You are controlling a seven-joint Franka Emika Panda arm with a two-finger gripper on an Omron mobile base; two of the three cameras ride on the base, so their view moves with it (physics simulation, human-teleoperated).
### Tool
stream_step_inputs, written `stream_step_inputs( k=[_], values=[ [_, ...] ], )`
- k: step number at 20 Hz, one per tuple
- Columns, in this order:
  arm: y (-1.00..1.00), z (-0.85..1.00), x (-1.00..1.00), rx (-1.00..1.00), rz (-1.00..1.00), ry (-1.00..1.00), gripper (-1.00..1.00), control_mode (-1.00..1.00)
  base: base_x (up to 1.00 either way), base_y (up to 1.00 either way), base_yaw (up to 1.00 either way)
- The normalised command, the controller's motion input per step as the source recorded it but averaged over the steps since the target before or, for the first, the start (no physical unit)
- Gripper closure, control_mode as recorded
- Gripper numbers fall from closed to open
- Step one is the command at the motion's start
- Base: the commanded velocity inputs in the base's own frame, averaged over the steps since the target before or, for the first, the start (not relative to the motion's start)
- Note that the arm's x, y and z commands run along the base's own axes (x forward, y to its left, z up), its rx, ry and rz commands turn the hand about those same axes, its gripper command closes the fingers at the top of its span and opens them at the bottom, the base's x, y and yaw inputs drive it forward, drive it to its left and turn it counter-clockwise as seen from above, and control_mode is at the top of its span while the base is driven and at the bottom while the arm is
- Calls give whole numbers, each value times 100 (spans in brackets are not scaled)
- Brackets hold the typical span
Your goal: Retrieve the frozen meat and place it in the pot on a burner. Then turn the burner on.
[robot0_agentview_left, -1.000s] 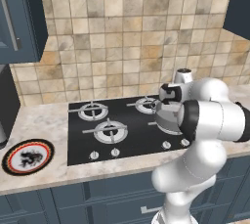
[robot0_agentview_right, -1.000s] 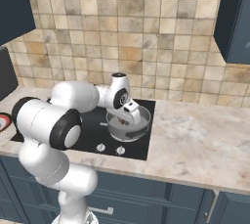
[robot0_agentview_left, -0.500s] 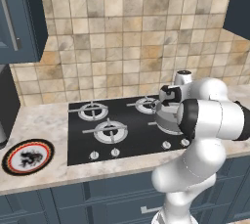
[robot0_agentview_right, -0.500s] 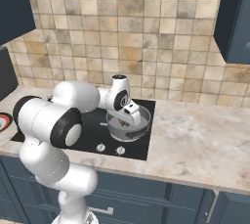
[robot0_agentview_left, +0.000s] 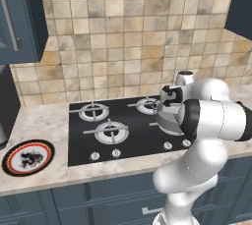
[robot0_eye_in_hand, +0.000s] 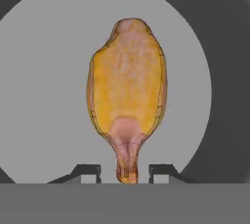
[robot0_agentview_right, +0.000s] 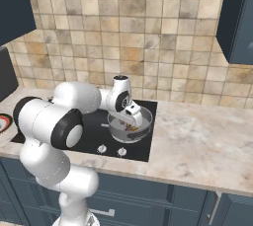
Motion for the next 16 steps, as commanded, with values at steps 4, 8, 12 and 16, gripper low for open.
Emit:
stream_step_inputs(
  k=[4,8,12,16],
  values=[
    [0,0,0,0,0,0,-100,-100,0,0,0],
    [0,0,0,0,0,0,-100,-100,0,0,0],
    [0,15,0,-1,0,0,-100,-100,0,0,0],
    [0,60,0,0,1,-6,-100,-100,0,0,0]
  ],
)
